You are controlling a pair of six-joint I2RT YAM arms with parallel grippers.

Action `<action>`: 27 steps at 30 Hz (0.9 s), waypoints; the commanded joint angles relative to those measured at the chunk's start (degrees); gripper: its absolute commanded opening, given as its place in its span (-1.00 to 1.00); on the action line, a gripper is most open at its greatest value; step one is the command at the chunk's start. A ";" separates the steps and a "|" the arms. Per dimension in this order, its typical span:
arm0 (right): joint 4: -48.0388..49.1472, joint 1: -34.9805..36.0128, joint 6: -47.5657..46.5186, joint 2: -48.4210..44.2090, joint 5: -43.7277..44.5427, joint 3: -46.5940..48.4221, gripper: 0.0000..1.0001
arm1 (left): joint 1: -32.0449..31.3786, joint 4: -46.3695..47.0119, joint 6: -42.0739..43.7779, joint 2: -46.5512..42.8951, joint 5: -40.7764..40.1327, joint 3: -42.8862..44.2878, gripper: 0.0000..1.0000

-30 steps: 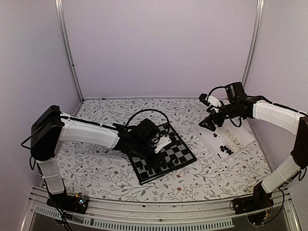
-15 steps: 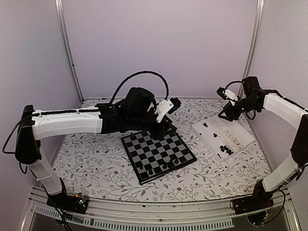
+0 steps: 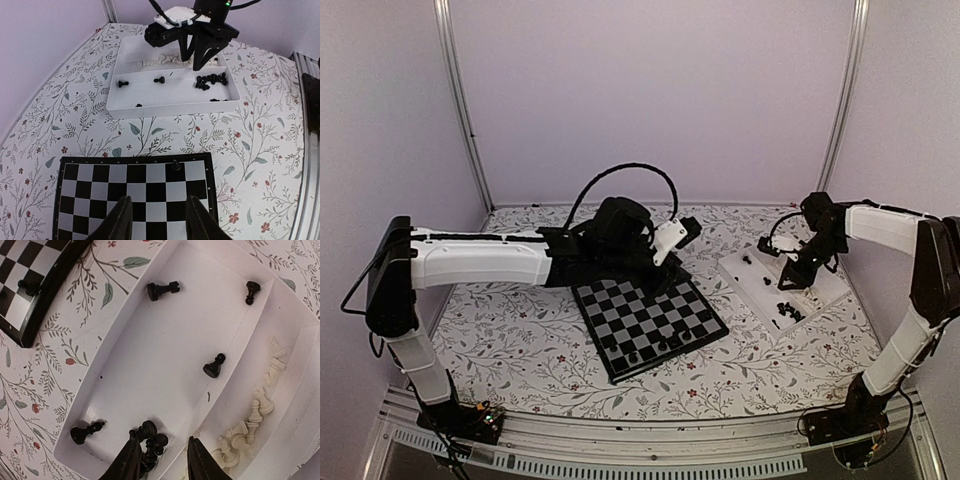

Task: Set up the chess pieces on the board
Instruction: Adjust the chess piece in the storage box.

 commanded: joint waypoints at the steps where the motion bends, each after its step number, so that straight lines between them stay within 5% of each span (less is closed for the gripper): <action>1: -3.57 1.00 -6.75 0.97 7.98 -1.78 -0.29 | 0.35 1.35 0.99 -1.51 -0.02 -0.88 -0.24; 27: 2.06 8.59 -12.56 6.29 17.24 -6.11 -0.23 | 0.31 -0.11 1.79 -1.05 -0.21 -0.50 -0.23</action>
